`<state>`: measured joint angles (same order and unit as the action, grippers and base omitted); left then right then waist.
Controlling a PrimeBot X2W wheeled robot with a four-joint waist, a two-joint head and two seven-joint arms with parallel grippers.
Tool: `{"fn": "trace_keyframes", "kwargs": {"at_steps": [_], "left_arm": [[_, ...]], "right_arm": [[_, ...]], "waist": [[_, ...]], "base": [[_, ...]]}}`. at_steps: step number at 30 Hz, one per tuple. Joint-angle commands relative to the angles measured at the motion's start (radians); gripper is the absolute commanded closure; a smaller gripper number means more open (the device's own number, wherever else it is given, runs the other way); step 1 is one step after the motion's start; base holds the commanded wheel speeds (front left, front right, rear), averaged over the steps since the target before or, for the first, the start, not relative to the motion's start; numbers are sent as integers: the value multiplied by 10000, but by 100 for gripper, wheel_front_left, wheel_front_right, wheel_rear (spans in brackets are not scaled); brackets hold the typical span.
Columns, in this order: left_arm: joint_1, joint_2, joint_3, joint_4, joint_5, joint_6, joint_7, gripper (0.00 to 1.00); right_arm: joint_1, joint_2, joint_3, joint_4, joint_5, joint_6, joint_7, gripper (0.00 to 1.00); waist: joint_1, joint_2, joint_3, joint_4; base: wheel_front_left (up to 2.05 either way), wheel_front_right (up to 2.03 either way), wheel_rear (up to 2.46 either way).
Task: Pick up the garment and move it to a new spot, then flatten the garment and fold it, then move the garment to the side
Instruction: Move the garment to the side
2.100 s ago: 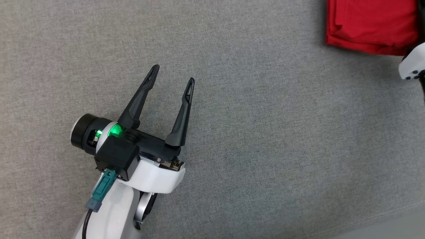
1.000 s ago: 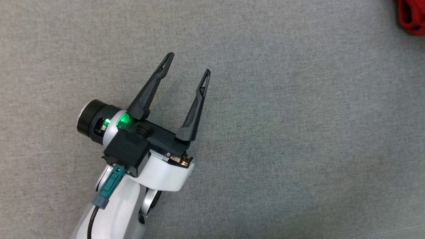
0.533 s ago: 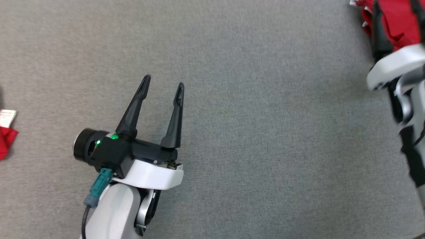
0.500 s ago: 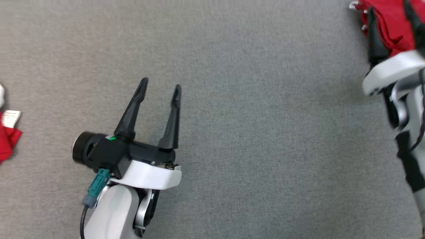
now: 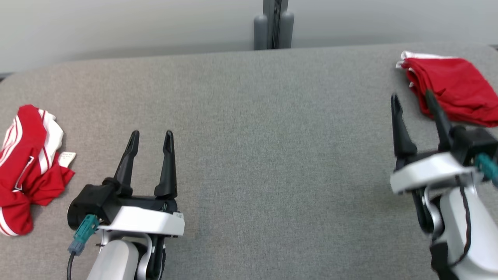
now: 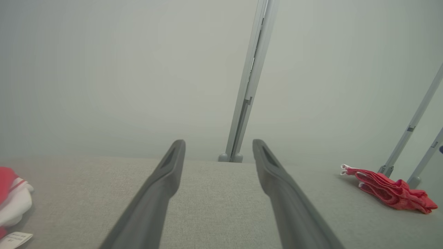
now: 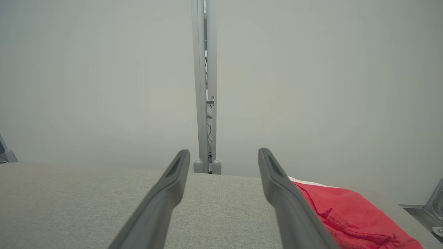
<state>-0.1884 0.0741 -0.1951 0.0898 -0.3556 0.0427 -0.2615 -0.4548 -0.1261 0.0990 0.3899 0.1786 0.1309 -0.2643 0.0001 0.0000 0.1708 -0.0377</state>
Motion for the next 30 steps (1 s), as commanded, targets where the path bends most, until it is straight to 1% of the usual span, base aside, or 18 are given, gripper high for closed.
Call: {"fn": "trace_keyframes", "kwargs": {"at_steps": [1, 5, 9, 16, 22, 30], "left_arm": [[131, 11, 149, 43, 102, -40, -36, 0], [523, -49, 442, 18, 542, -190, -37, 0], [1084, -110, 697, -67, 721, -453, -38, 0], [1872, -200, 972, -106, 1203, -658, -39, 0], [2167, -219, 982, 33, 1220, -758, -38, 0], [2267, -219, 798, 242, 1223, -611, -40, 0]], "right_arm": [[423, -2, -108, -132, 33, 1, -9, 0], [1539, 137, -73, -699, 2, 1, -8, 0], [2577, 201, -150, -1274, -182, 1, -8, 0], [3819, 386, -347, -2116, -153, 1, -9, 0], [4297, 451, -263, -2496, -189, 1, -9, 0], [4431, 515, -148, -2677, -98, 1, -8, 0]], "waist": [[-1, 0, -383, 4], [-1, 0, -891, 4], [-1, 0, -1402, -16], [-1, 0, -1883, -114], [-1, 0, -2019, -188], [-1, 0, -2064, -205]], "base": [[0, 0, 0], [0, 0, 0], [0, 0, 0], [0, 0, 0], [0, 0, 0], [0, 0, 0]]}}
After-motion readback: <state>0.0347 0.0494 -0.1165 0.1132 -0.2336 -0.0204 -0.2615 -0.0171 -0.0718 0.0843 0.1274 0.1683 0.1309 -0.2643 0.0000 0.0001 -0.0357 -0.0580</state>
